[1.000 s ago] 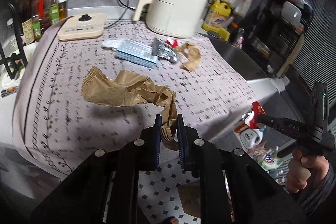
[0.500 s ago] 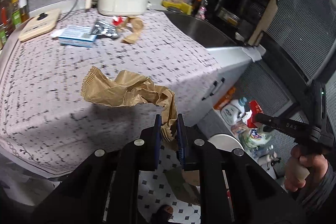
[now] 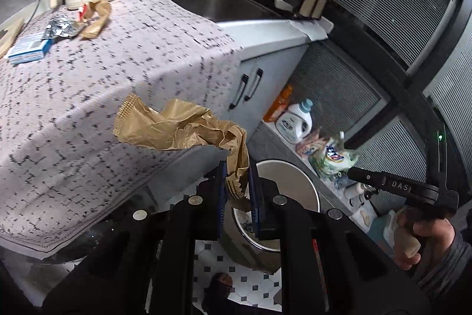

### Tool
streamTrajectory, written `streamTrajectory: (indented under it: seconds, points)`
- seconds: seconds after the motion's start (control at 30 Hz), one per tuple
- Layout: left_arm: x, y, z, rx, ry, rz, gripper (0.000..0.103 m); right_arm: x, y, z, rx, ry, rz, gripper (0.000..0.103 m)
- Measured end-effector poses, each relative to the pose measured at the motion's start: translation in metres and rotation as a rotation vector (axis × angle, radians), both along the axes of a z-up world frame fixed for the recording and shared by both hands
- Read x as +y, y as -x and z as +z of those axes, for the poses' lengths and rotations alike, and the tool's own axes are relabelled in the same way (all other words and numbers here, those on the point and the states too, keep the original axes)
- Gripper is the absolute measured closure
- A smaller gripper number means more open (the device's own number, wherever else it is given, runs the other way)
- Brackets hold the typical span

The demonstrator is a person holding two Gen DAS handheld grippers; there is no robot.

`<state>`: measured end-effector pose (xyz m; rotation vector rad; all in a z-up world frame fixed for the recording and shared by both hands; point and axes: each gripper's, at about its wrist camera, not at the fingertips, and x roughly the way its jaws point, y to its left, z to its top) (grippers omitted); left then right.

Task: Collect trash
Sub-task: 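Carry brown paper and red packet over the white bin while opening both tools to drop them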

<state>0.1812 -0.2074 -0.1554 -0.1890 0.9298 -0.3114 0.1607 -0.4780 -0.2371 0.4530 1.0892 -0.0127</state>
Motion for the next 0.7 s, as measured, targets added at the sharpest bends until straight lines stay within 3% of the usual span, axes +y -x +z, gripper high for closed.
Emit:
streamTrajectory:
  seconds: [0.53,0.7]
  points:
    - [-0.115,-0.015,-0.027,0.075,-0.009,-0.307,0.088,-0.076,0.056,0.007,-0.041,0.037,-0.194,0.031]
    - [-0.152,-0.021,-0.048,0.138,-0.023,-0.388,0.088,-0.084,0.073,0.007,-0.060,0.024,-0.244,0.031]
